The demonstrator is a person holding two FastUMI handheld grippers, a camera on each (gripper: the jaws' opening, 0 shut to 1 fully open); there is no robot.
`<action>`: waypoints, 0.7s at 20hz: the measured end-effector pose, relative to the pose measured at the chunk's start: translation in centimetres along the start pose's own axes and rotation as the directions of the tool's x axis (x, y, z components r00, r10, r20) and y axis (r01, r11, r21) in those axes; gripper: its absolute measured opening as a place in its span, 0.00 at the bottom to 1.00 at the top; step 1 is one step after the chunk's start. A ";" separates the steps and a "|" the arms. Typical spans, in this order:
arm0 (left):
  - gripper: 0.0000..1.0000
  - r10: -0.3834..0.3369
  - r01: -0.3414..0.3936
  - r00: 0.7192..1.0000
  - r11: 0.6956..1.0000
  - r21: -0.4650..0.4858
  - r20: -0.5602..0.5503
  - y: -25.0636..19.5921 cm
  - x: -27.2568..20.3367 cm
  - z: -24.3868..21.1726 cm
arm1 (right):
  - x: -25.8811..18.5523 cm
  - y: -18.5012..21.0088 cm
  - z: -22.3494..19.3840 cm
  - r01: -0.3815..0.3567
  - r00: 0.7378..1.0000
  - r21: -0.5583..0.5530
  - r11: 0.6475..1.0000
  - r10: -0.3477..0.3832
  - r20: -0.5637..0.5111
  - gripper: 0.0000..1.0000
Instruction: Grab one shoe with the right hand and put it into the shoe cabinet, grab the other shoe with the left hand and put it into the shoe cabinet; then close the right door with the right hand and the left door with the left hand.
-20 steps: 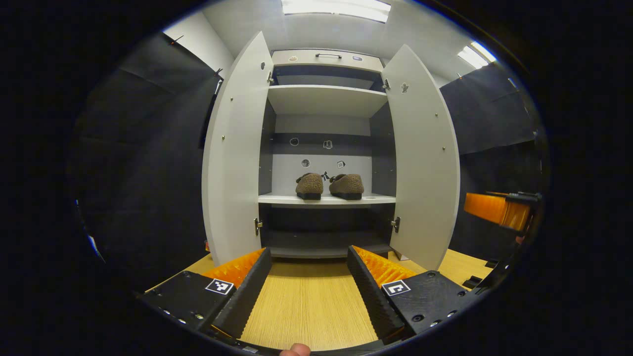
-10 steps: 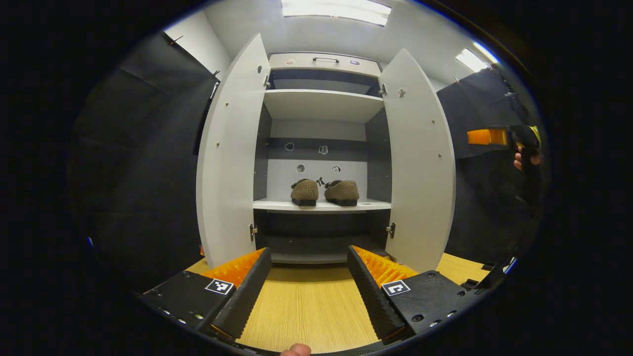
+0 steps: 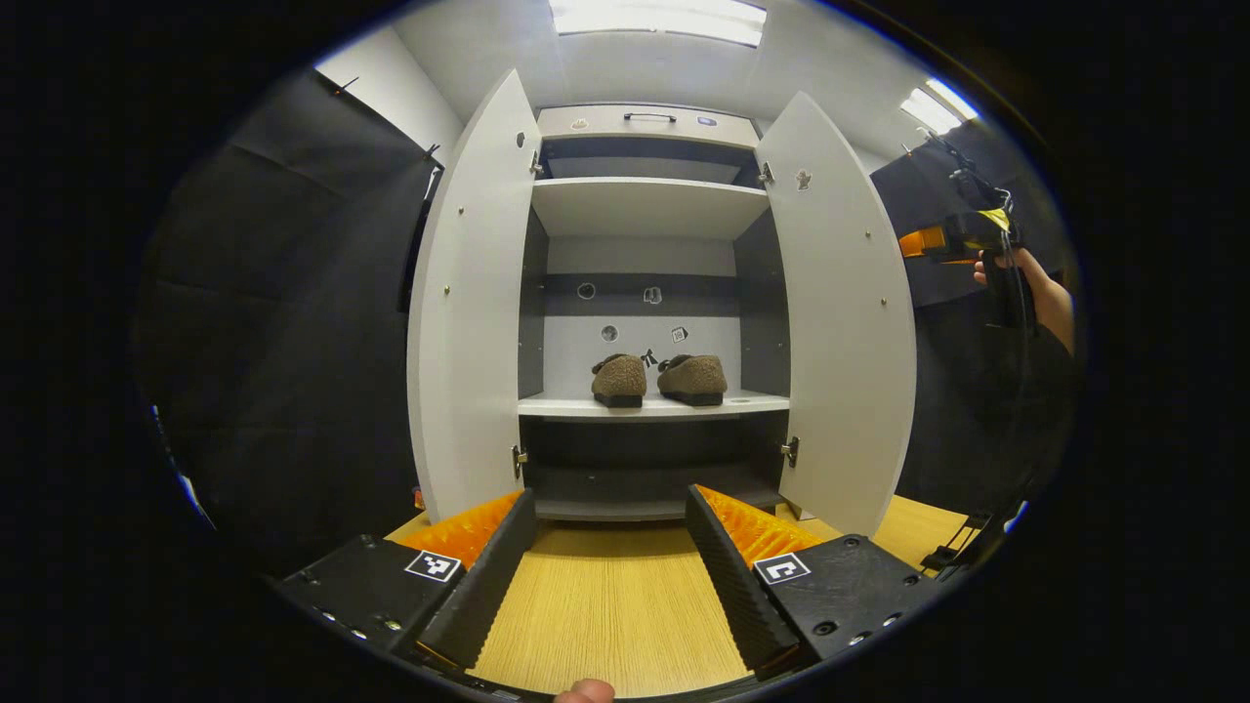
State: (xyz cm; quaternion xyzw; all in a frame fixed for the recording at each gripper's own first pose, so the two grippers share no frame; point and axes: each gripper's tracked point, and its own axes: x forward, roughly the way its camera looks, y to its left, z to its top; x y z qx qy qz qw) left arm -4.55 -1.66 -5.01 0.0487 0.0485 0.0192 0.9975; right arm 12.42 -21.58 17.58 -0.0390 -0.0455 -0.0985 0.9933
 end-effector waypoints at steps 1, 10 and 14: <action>0.93 -0.002 0.002 1.000 1.000 -0.006 -0.005 -0.1 0.1 -0.1 | 0.2 -0.2 -0.1 0.010 1.000 -0.007 1.000 -0.010 0.003 0.95; 0.93 0.018 -0.018 1.000 0.999 -0.043 -0.005 1.1 1.0 0.3 | -0.6 3.8 0.1 -0.075 0.997 0.005 0.997 0.075 0.019 0.91; 0.93 0.031 -0.033 0.999 0.998 -0.057 -0.031 2.1 1.1 -0.6 | -1.3 9.1 -0.3 -0.160 0.987 0.026 0.987 0.159 0.035 0.90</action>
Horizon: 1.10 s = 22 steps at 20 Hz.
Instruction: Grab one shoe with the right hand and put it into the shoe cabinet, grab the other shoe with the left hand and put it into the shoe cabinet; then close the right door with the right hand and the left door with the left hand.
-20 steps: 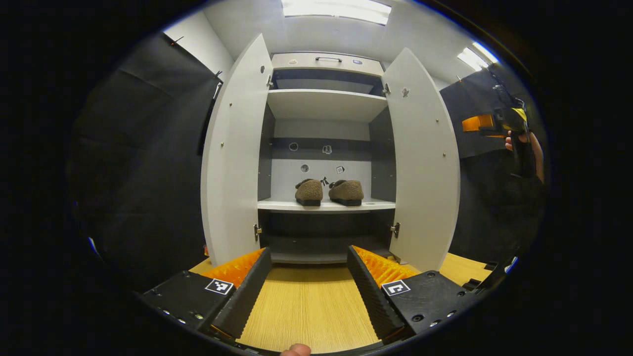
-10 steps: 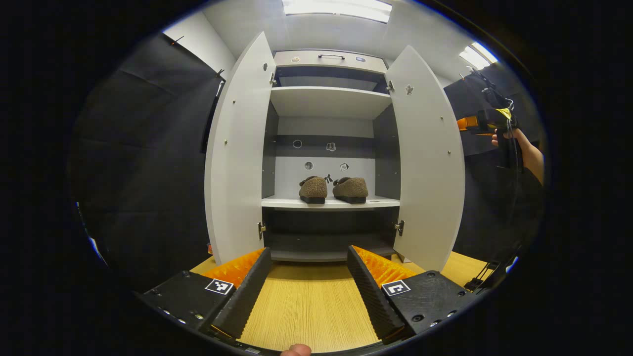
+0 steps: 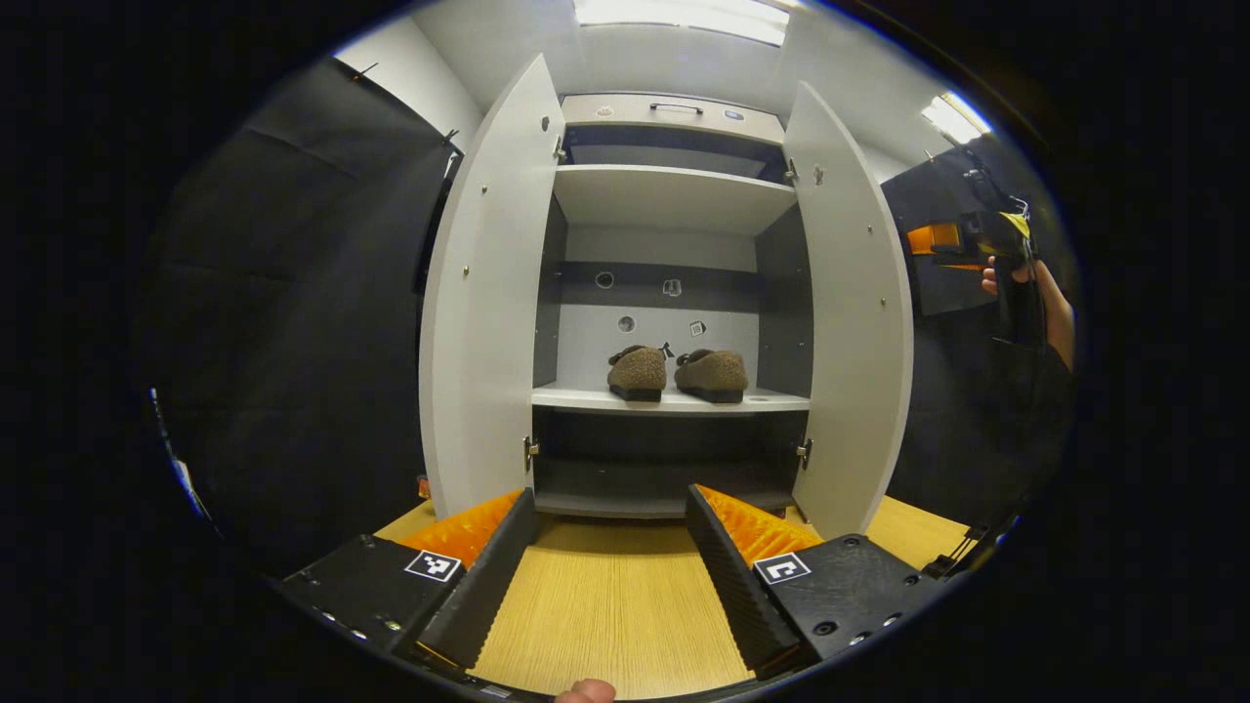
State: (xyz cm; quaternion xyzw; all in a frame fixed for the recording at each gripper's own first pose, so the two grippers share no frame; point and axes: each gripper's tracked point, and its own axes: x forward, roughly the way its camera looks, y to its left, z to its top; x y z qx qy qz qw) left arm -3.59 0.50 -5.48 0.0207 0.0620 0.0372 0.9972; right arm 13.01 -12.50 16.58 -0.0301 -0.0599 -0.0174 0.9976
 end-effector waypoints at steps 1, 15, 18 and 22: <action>0.93 0.005 -0.005 1.000 1.000 -0.003 -0.001 0.3 -0.1 0.0 | 0.3 1.4 0.0 -0.028 1.000 0.008 1.000 0.028 0.003 0.90; 0.93 0.073 -0.073 0.997 0.997 0.020 -0.011 4.0 -0.6 -0.1 | 4.4 10.2 -1.8 -0.119 0.993 0.045 0.992 0.117 0.031 0.93; 0.93 0.064 -0.064 0.998 0.998 0.013 -0.004 3.8 -0.5 0.3 | 0.7 9.4 -1.0 -0.100 0.993 0.021 0.995 0.098 0.060 0.93; 0.93 0.035 -0.036 0.999 0.999 0.010 0.017 2.9 -0.3 1.2 | -4.3 10.1 -4.2 -0.069 0.995 -0.003 0.998 0.069 0.075 0.93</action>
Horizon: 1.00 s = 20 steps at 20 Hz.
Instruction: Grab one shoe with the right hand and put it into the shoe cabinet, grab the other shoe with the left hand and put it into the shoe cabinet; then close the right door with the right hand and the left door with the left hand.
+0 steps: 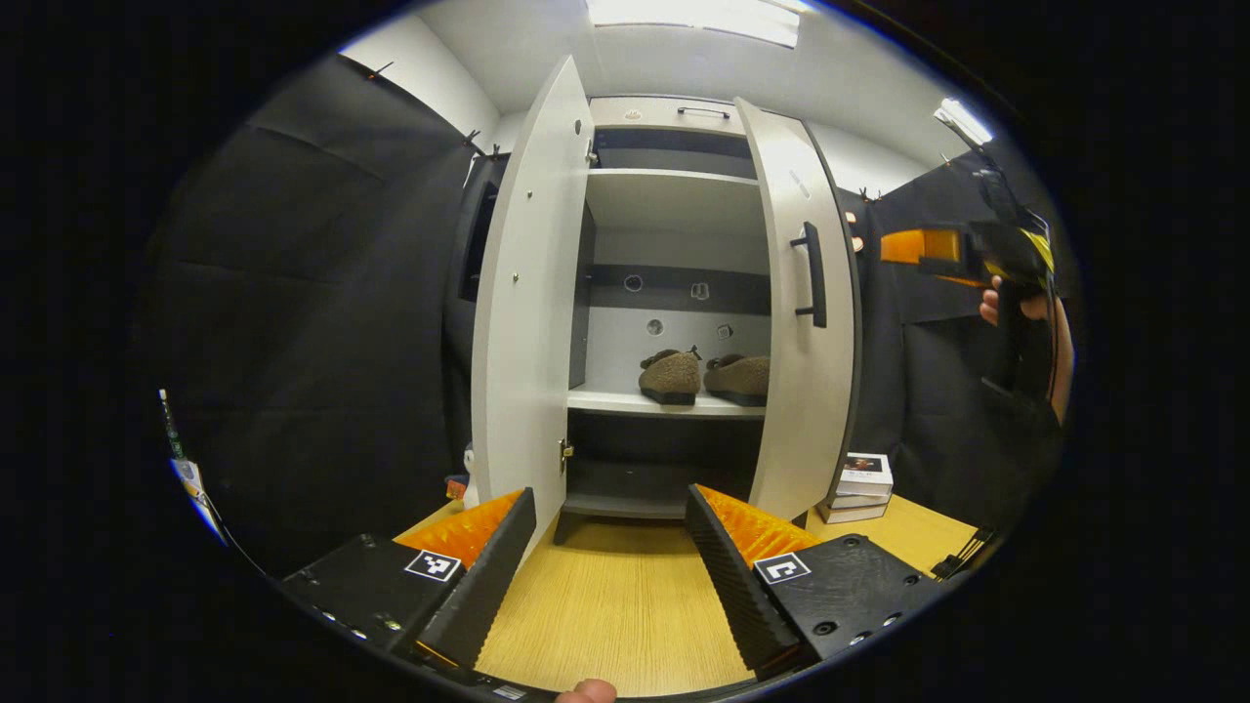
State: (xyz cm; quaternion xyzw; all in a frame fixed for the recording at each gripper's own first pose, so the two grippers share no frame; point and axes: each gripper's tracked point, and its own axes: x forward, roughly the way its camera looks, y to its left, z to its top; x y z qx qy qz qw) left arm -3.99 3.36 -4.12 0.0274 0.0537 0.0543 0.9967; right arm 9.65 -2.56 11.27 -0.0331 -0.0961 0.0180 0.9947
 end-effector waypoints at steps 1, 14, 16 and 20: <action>0.93 -0.005 0.005 1.000 1.000 0.011 0.007 -0.2 0.1 0.3 | -1.2 0.3 -1.0 0.013 1.000 -0.019 1.000 -0.013 0.003 0.93; 0.93 -0.052 0.053 0.998 0.998 -0.039 0.029 -2.0 0.1 1.0 | -12.1 4.6 -18.1 0.031 0.958 0.054 0.998 -0.014 -0.288 0.92; 0.93 -0.019 0.024 0.996 0.998 -0.054 0.083 -0.3 -0.1 3.2 | -12.4 3.8 -18.9 0.047 0.954 0.050 0.998 -0.029 -0.300 0.92; 0.94 0.055 -0.052 0.984 0.998 -0.020 0.167 4.1 -0.3 7.9 | -12.6 2.5 -19.7 0.063 0.946 0.034 0.997 -0.049 -0.321 0.92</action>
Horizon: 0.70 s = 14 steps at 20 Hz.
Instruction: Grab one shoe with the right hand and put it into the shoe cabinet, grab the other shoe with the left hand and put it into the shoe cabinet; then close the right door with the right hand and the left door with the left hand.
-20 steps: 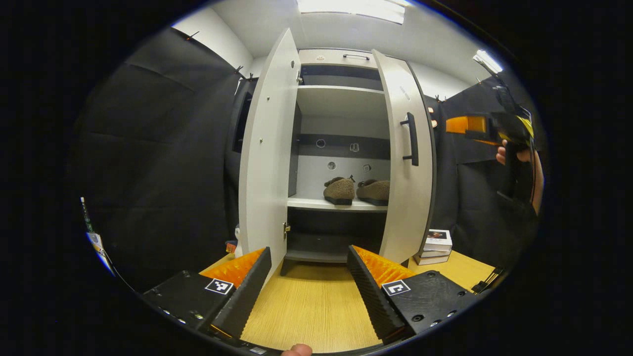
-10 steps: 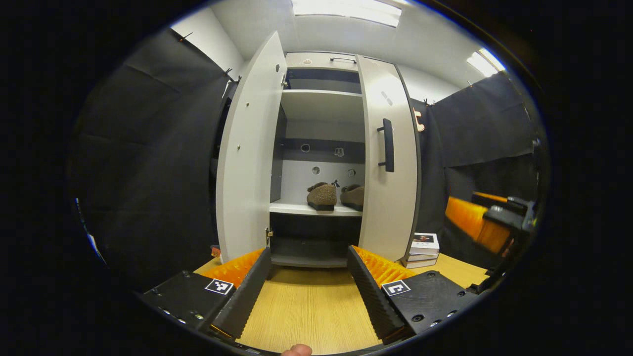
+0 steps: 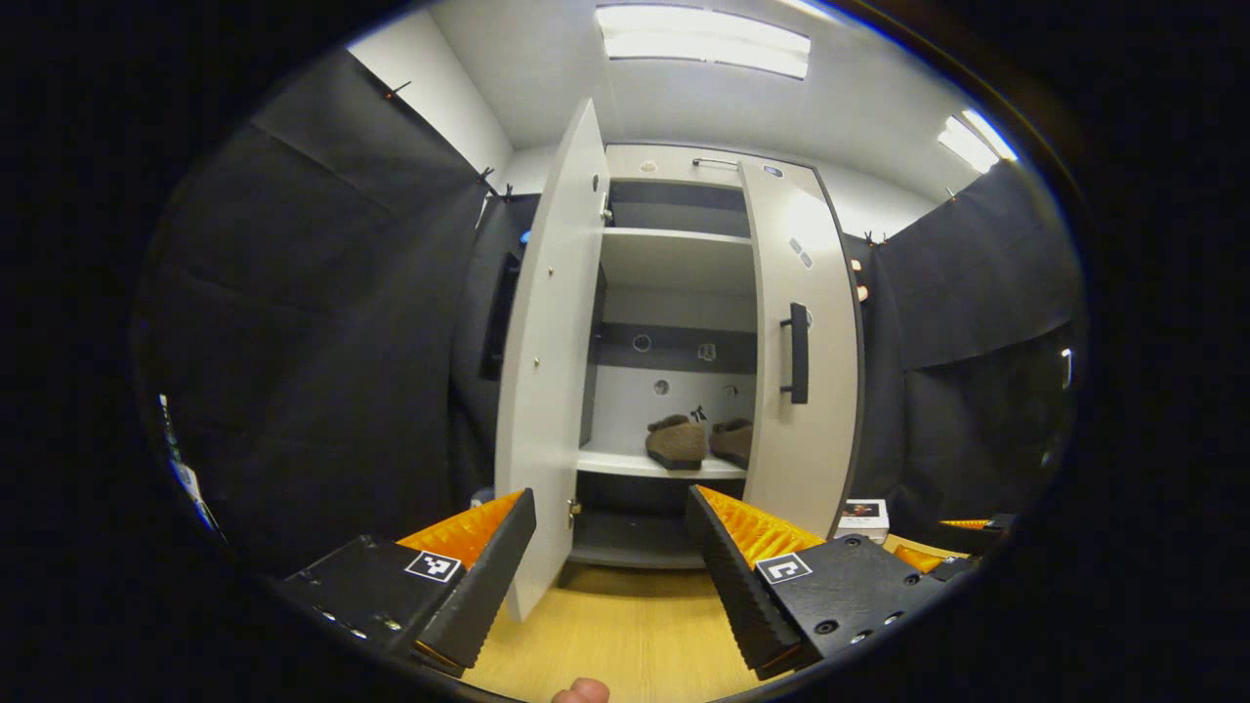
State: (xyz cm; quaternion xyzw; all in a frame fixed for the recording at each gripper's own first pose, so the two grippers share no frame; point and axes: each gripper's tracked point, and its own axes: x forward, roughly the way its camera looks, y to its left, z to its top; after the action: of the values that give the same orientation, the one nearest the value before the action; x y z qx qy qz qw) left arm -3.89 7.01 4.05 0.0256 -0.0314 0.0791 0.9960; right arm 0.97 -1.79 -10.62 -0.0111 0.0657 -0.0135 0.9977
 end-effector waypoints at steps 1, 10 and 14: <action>0.94 0.014 -0.014 0.999 1.000 0.003 0.033 1.0 0.2 1.5 | 0.0 -0.2 0.0 0.000 1.000 0.003 1.000 0.000 -0.003 0.94; 0.94 0.232 -0.238 0.950 0.971 0.002 0.211 14.2 7.0 9.7 | -0.4 0.3 1.0 -0.039 0.999 0.040 0.998 0.038 0.015 0.94; 0.94 0.227 -0.230 0.962 0.973 0.000 0.150 17.0 12.6 9.7 | 0.0 0.0 1.8 -0.033 0.999 0.030 0.999 0.032 0.025 0.92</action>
State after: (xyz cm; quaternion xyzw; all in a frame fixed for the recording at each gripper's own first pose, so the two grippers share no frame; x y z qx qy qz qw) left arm 5.28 25.21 15.32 0.0363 -0.1078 0.1917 0.9748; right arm 1.16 -1.80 -8.84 0.0051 0.0534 0.0018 0.9986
